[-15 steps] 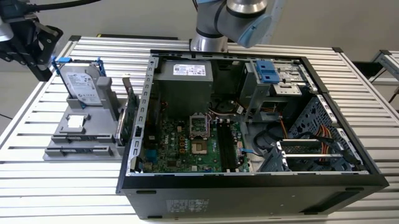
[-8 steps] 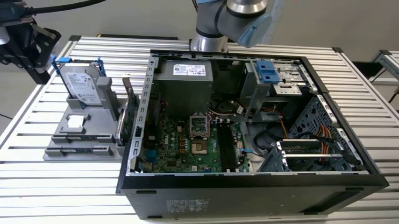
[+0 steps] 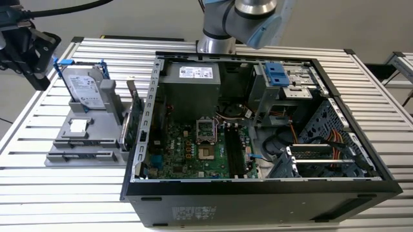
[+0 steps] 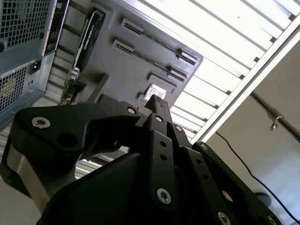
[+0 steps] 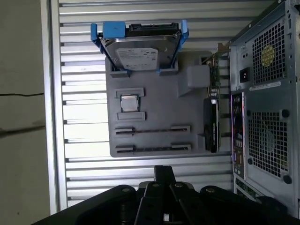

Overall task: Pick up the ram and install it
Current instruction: 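Pick up the ram and move it above insertion slot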

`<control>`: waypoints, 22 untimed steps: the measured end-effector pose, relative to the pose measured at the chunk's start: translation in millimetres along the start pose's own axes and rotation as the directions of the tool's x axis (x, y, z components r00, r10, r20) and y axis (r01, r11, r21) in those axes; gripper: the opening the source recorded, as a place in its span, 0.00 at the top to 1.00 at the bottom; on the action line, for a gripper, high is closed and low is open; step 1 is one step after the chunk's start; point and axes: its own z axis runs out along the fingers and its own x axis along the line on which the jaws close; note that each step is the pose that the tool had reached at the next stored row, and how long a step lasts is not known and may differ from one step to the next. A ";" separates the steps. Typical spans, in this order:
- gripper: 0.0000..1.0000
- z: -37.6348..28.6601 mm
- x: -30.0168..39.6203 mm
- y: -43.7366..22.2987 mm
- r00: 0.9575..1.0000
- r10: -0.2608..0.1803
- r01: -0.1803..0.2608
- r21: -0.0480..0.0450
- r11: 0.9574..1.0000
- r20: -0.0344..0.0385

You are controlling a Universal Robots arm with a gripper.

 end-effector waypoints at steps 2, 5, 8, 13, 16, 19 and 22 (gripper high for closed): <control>1.00 0.0 0.0 -0.2 1.000 0.000 0.000 0.000 1.000 0.000; 1.00 0.0 -0.1 -0.1 1.000 0.000 0.000 0.000 1.000 0.000; 1.00 0.0 -0.1 -0.1 1.000 0.000 0.000 0.000 1.000 0.000; 1.00 0.1 -0.1 -0.1 1.000 -0.001 0.001 0.000 1.000 0.000; 1.00 0.0 0.0 -0.1 1.000 -0.007 0.007 0.000 1.000 0.000; 1.00 0.0 0.0 -0.1 1.000 -0.019 0.019 0.000 1.000 -0.001; 1.00 0.0 0.0 -0.1 1.000 -0.020 0.020 0.000 1.000 -0.001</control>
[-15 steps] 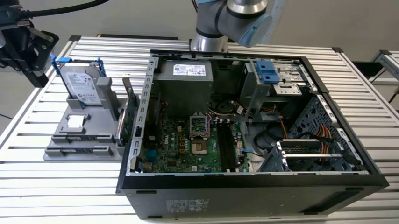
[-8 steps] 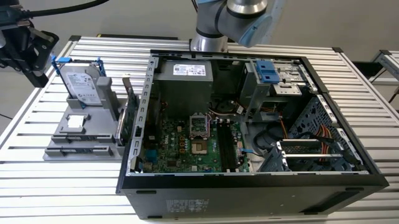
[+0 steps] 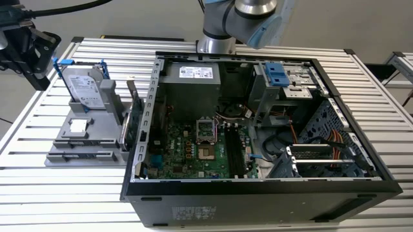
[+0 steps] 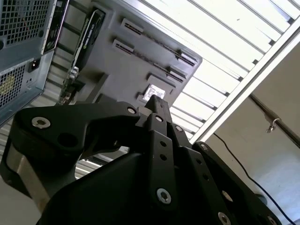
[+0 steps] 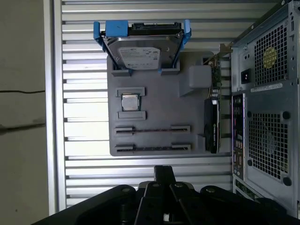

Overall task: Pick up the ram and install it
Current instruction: 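Pick up the ram and move it above insertion slot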

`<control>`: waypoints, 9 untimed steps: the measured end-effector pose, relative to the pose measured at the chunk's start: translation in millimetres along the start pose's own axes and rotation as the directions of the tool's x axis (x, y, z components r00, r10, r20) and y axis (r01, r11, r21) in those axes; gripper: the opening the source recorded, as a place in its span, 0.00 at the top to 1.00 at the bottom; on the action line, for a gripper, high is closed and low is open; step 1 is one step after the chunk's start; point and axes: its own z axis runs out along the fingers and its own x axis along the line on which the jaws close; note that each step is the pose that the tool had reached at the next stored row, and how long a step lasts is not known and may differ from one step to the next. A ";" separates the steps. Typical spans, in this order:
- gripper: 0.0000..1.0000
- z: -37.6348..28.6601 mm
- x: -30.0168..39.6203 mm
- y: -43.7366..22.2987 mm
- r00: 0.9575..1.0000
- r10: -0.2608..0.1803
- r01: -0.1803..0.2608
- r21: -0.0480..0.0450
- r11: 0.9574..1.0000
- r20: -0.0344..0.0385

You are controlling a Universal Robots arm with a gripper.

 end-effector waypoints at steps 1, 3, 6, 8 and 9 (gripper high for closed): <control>1.00 0.0 -0.1 -0.1 1.000 0.000 0.000 0.000 1.000 0.000; 1.00 0.0 0.0 0.0 1.000 -0.002 0.002 0.000 1.000 0.000; 1.00 0.0 0.0 0.0 1.000 -0.014 0.014 0.000 1.000 -0.001; 1.00 0.0 0.0 0.0 1.000 -0.029 0.029 -0.001 1.000 -0.001; 1.00 0.0 0.0 0.0 0.999 -0.037 0.037 -0.001 0.999 -0.002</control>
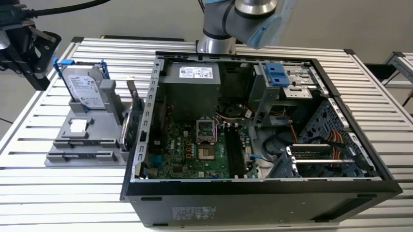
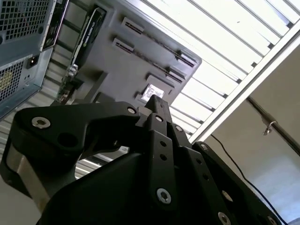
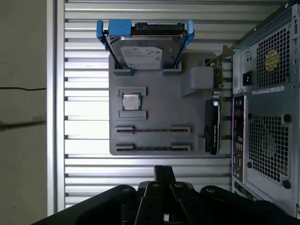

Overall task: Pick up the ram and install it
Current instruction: 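Pick up the ram and move it above insertion slot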

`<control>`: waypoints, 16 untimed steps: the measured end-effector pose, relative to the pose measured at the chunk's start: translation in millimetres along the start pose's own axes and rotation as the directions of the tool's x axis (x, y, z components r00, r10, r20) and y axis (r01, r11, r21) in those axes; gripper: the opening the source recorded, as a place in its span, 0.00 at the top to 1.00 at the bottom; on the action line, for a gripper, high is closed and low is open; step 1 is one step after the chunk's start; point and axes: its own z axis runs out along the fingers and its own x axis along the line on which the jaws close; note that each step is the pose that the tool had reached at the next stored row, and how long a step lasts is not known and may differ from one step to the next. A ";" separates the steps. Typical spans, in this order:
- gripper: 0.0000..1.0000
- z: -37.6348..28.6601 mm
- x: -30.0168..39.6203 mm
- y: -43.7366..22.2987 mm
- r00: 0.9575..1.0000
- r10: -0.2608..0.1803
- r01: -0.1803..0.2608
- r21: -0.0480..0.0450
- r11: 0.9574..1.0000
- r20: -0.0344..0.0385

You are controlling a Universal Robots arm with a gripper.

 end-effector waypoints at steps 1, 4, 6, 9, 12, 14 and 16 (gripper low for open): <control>1.00 0.0 0.0 0.0 1.000 -0.009 0.009 0.000 1.000 -0.001; 1.00 0.0 0.0 0.0 0.999 -0.036 0.036 -0.001 0.999 -0.002; 1.00 0.0 0.0 0.0 0.999 -0.053 0.053 -0.001 0.999 -0.003; 1.00 0.0 0.0 0.0 0.997 -0.077 0.077 -0.002 0.997 -0.004; 1.00 0.0 0.0 0.0 0.994 -0.105 0.105 -0.002 0.994 -0.005; 1.00 0.0 0.0 0.0 0.992 -0.126 0.126 -0.003 0.992 -0.006; 1.00 0.0 0.0 0.0 0.989 -0.149 0.149 -0.003 0.989 -0.007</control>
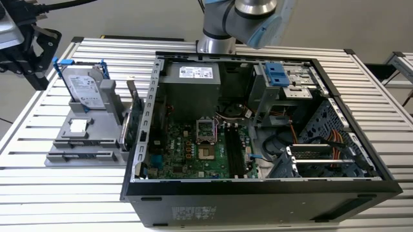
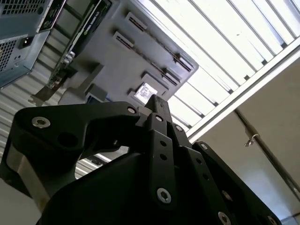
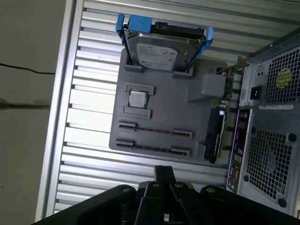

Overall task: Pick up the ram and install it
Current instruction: 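Pick up the ram and move it above insertion slot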

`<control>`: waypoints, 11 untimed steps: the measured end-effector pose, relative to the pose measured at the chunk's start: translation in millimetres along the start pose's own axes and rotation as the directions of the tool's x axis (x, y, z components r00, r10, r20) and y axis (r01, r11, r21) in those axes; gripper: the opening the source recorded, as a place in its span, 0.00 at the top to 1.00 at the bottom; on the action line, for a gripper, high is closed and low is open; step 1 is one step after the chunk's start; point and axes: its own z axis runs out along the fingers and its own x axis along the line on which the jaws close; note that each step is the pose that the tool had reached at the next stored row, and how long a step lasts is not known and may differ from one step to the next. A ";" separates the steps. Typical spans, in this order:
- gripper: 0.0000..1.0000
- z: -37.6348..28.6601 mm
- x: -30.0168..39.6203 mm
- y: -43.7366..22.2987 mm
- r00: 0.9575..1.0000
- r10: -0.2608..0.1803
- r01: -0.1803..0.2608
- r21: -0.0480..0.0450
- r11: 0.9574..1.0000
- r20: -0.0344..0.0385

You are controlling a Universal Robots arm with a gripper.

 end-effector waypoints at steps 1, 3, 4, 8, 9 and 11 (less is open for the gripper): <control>1.00 0.0 0.0 0.0 1.000 -0.011 0.011 0.000 1.000 -0.001; 1.00 0.0 0.0 0.0 0.999 -0.034 0.034 -0.001 0.999 -0.002; 1.00 0.0 0.0 0.0 0.999 -0.045 0.045 -0.001 0.999 -0.002; 1.00 0.0 0.0 0.0 0.996 -0.089 0.089 -0.002 0.996 -0.004; 1.00 0.0 0.0 0.0 0.995 -0.100 0.100 -0.002 0.995 -0.005; 1.00 0.0 0.0 0.0 0.993 -0.121 0.121 -0.003 0.993 -0.006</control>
